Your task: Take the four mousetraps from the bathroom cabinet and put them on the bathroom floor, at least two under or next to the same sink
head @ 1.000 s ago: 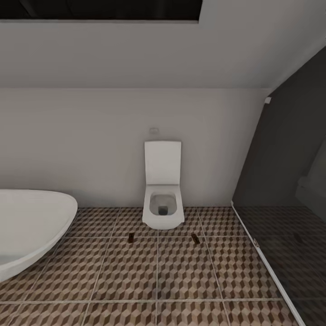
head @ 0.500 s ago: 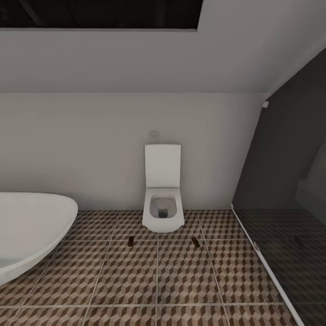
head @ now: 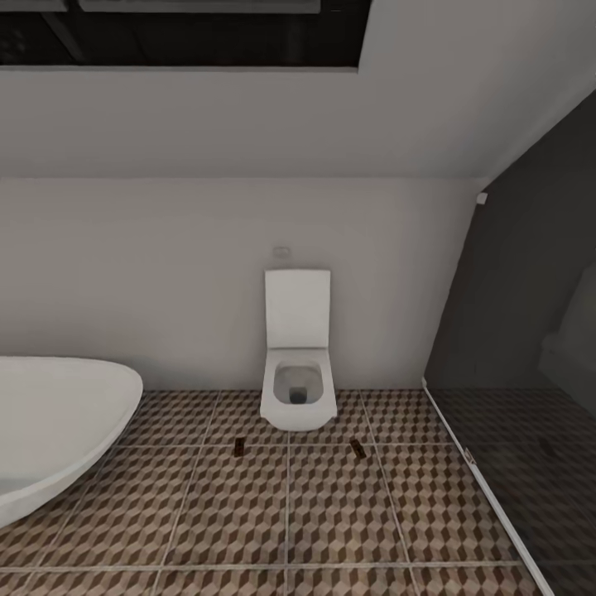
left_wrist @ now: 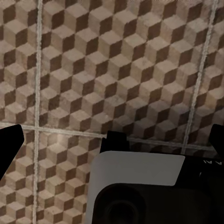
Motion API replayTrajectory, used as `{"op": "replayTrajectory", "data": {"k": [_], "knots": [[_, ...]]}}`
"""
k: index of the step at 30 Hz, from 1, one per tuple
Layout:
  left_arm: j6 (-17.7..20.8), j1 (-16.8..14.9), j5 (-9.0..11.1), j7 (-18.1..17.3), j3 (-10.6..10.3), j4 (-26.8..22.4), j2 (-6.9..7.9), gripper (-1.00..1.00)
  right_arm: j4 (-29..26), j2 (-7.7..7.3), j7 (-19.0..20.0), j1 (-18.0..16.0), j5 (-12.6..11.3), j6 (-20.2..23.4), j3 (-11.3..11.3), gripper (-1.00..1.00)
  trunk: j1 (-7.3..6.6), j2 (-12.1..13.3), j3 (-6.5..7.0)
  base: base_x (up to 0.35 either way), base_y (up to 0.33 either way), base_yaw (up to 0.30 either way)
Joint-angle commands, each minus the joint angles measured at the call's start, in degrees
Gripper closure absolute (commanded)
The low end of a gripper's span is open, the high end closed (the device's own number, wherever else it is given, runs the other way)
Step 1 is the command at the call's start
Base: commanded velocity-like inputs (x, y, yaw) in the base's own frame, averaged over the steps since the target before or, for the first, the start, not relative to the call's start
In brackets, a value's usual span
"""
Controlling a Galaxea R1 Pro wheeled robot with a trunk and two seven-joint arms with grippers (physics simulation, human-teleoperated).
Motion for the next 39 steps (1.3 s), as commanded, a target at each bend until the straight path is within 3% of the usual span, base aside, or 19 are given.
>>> {"op": "replayTrajectory", "data": {"k": [1, 39], "knots": [[0.2, 0.0, 0.6, -0.1, -0.4, 0.0, 0.02, -1.0, 0.2, -0.02, -0.3, 0.0, 0.5, -0.3, -0.5, -1.0, 0.0, 0.0, 0.04, 0.0, 0.0, 0.0], [0.3, 1.8, 0.5, -0.1, -0.4, 0.0, 0.0, -1.0, 0.2, -0.01, -0.1, 0.5, 0.5, -0.3, -0.5, -1.0, 0.0, 0.0, 3.44, 0.0, 0.0, 0.0]]}}
